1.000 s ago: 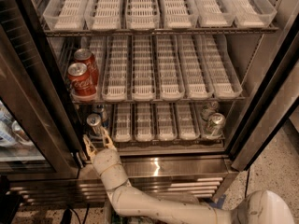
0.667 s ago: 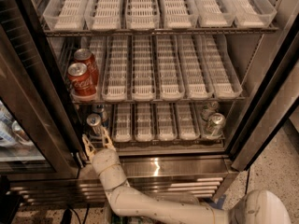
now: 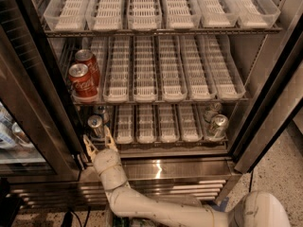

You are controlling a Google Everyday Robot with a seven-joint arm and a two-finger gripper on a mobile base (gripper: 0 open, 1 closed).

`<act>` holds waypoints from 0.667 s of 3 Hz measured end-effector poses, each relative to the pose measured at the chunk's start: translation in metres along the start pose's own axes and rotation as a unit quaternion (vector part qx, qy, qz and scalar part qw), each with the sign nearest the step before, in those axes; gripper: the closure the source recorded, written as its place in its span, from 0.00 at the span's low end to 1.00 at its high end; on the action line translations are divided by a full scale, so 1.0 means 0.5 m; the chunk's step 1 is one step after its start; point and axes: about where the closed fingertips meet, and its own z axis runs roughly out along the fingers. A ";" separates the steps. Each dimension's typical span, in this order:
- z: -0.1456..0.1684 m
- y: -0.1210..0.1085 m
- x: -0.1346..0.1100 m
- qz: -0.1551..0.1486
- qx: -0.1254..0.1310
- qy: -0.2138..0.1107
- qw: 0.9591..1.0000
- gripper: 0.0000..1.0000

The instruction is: Pick redbull can from bottom shelf of fridge

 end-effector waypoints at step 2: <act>0.027 -0.021 0.028 -0.016 0.025 0.003 1.000 0.39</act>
Offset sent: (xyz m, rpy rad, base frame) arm 0.0209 -0.0073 -0.0117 -0.0269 -0.0123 -0.0675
